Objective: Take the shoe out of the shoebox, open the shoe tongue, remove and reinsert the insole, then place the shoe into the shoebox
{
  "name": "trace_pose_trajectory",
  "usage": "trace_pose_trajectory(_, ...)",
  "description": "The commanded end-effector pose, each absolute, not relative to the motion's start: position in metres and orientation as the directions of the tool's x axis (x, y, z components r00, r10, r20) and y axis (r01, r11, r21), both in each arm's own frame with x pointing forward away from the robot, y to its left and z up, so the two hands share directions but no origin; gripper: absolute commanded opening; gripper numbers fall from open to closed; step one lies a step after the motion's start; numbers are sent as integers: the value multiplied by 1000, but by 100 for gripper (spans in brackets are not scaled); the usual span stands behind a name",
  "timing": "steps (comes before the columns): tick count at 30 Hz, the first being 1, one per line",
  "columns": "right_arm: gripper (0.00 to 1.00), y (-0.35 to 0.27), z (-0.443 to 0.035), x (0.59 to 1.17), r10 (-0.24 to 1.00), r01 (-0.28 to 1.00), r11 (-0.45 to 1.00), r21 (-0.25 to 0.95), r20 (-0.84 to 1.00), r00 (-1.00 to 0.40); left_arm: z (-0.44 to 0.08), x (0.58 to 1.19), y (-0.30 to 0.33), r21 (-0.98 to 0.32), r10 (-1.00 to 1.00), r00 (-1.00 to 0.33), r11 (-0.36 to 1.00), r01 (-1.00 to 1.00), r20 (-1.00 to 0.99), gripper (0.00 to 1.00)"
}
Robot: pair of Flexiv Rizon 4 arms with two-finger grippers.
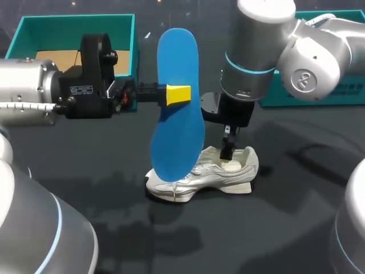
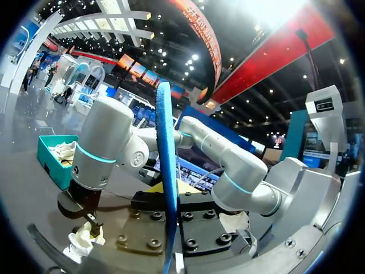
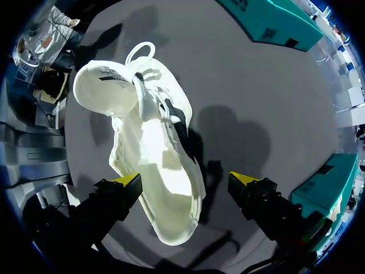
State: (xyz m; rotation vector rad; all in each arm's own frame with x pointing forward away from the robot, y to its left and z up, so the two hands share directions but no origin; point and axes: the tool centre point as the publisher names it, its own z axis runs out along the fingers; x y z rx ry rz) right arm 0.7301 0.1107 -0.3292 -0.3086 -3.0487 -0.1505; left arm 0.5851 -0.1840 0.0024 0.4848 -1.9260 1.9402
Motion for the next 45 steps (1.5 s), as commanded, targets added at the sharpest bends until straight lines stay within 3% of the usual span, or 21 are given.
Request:
trace_pose_trajectory(1,100,127,-347,741,187,195,978,69,100,-977,4,582,-189,-875,8,-875,-8,-483,483,0)
trace_pose_trajectory(8,100,131,-361,744,187,195,979,56,126,-974,4,582,-189,-875,8,-875,-8,-483,483,0)
trace_pose_trajectory(10,88,131,-365,744,188,197,979,59,134,-973,4,582,-189,-875,8,-875,-8,-483,483,0)
trace_pose_trajectory(15,85,128,-375,741,209,221,973,63,163,-964,4,582,-189,-875,8,-875,-8,-483,483,0)
trace_pose_trajectory(19,66,127,-380,737,216,228,972,59,172,-961,4,582,-189,-875,8,-875,-8,-483,483,0)
trace_pose_trajectory(21,50,127,-381,735,218,231,971,58,176,-960,4,582,-189,-875,8,-875,-8,-483,483,0)
trace_pose_trajectory(23,46,127,-383,733,220,233,971,58,179,-959,4,582,-189,-875,8,-875,-8,-483,483,0)
trace_pose_trajectory(26,26,127,-384,732,221,235,970,58,185,-957,4,582,-189,-875,8,-875,-8,-483,483,0)
trace_pose_trajectory(27,6,127,-385,731,222,236,970,57,187,-957,4,582,-189,-875,8,-875,-8,-483,483,0)
trace_pose_trajectory(28,0,127,-385,731,223,237,970,56,189,-957,4,582,-189,-875,8,-875,-8,-483,483,0)
trace_pose_trajectory(39,0,127,-375,725,228,238,971,34,188,-955,4,582,-189,-875,8,-875,-8,-483,483,0)
trace_pose_trajectory(45,0,124,-359,718,310,326,944,53,190,-931,4,582,-189,-875,8,-875,-8,-483,483,0)
